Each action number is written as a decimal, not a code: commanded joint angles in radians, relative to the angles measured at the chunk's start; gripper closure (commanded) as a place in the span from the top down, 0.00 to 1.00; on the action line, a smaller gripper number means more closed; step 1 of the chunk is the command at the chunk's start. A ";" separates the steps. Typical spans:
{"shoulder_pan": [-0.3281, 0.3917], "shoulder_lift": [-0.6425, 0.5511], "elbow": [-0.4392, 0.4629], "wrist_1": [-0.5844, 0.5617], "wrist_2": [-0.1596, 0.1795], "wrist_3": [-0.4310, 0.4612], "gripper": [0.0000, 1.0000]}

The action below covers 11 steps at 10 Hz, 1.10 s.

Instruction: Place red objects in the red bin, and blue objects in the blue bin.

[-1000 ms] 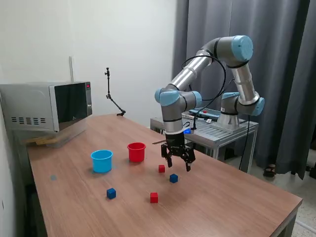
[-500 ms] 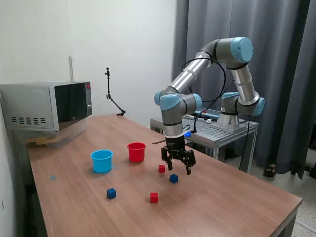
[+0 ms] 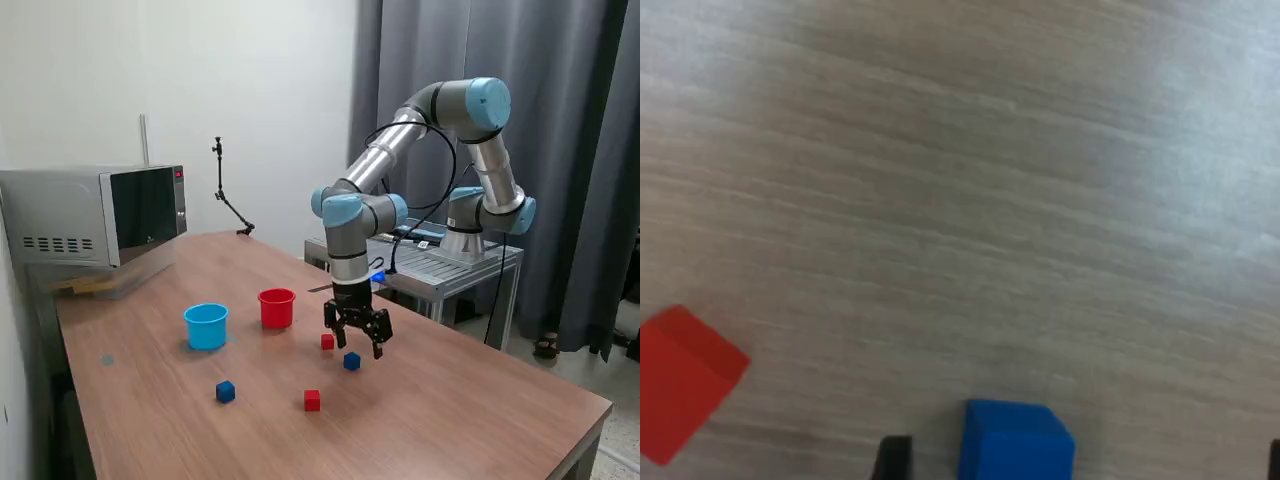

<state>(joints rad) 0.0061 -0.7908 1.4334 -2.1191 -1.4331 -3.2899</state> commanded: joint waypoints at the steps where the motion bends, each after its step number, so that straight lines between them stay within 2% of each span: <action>1: 0.000 0.007 -0.001 -0.013 -0.003 0.004 1.00; 8: 0.000 0.021 0.010 -0.039 -0.003 0.004 1.00; 9: 0.000 0.021 0.010 -0.060 -0.004 0.004 0.00; 11: 0.000 0.021 0.010 -0.062 -0.004 0.004 0.00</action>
<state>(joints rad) 0.0062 -0.7701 1.4430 -2.1758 -1.4370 -3.2858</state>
